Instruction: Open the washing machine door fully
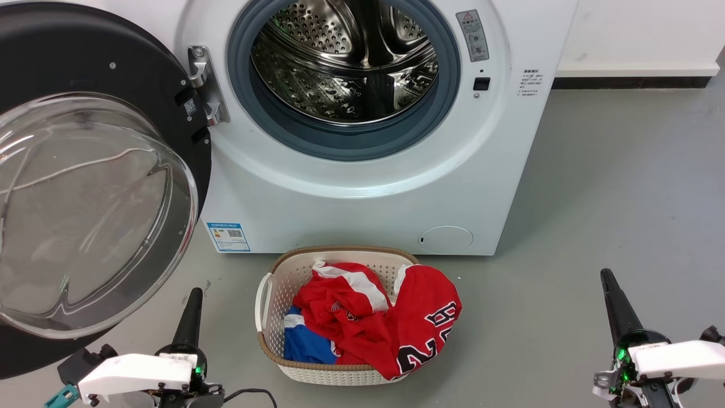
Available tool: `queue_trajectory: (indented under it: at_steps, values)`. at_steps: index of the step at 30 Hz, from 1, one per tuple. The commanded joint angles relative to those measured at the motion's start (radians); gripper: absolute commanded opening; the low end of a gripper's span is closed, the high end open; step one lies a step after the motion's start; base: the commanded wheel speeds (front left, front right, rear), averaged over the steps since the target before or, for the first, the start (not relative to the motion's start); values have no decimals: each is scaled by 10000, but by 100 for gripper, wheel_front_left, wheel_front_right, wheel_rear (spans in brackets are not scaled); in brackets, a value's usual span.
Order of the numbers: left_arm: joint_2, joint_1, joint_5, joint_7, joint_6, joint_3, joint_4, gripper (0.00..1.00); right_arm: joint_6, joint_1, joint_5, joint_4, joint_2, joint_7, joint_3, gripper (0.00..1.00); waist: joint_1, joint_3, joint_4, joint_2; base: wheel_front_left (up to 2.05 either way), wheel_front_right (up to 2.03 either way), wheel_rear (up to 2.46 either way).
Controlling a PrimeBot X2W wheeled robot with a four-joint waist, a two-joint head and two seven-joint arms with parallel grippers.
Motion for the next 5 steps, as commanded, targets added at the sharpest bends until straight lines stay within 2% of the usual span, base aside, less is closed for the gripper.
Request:
queue_trajectory:
  at_steps: [1,5]
  values:
    - [8,-233,-241,82,-43,24,-21,0,1,-238,266,-3,-36,67,-26,0,0,3,-1,0,0,0,0]
    - [8,-305,-601,160,-65,44,29,0,1,-327,612,74,-27,158,-52,0,0,12,-4,0,0,0,0]
